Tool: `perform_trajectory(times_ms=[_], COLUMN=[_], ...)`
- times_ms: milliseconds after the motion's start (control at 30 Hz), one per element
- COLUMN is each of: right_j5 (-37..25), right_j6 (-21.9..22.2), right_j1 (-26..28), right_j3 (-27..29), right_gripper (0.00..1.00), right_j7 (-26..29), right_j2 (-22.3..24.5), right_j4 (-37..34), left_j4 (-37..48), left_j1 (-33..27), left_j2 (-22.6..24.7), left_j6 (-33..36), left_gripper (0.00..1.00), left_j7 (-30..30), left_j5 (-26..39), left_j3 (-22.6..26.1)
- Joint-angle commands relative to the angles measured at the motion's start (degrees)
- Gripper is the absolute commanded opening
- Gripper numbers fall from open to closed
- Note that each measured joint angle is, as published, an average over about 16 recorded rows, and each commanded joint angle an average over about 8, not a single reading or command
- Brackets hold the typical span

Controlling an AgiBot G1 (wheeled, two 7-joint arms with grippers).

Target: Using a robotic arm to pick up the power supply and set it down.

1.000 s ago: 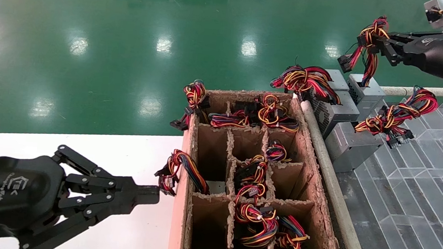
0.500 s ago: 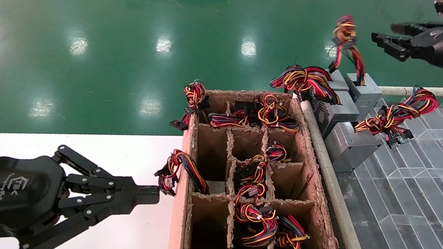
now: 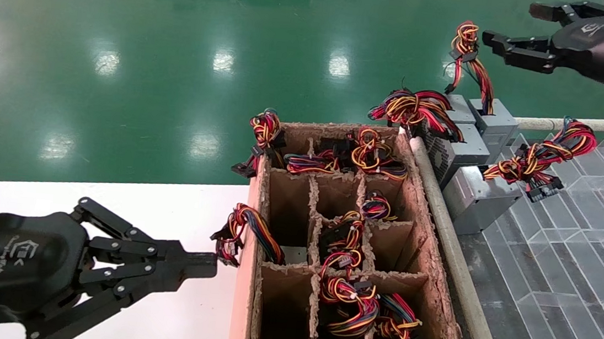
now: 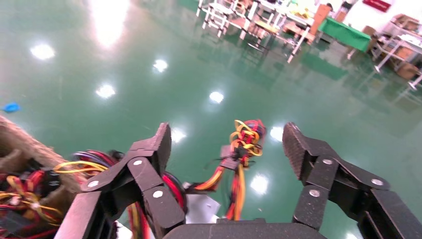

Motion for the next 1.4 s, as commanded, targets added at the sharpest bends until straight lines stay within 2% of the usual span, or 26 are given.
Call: perform_trajectory(times_ms=[33, 167, 433, 1400], right_j5=[1.2, 3.7, 8.9, 27.5], right_j6=[-0.8, -2.8, -6.8, -21.2], right_j1=[-1.8, -5.4, -12.6, -39.1], right_j3=[0.3, 1.0, 2.4, 7.5], right_gripper=[1.00, 1.00, 1.00, 1.00], right_j7=[0.9, 2.5, 5.8, 18.0], right_j2=[0.6, 1.9, 4.5, 13.9], right_j4=[2.3, 7.0, 16.5, 51.1], left_j4=[0.0, 0.0, 0.0, 0.0], left_j1=[0.0, 0.0, 0.0, 0.0], left_j2=[0.0, 0.0, 0.0, 0.0], left_j6=[0.0, 0.0, 0.0, 0.0], left_gripper=[0.00, 0.00, 0.99, 1.00], left_j7=[0.0, 0.0, 0.0, 0.0], left_j5=[0.0, 0.0, 0.0, 0.0], left_j3=[0.0, 0.0, 0.0, 0.1])
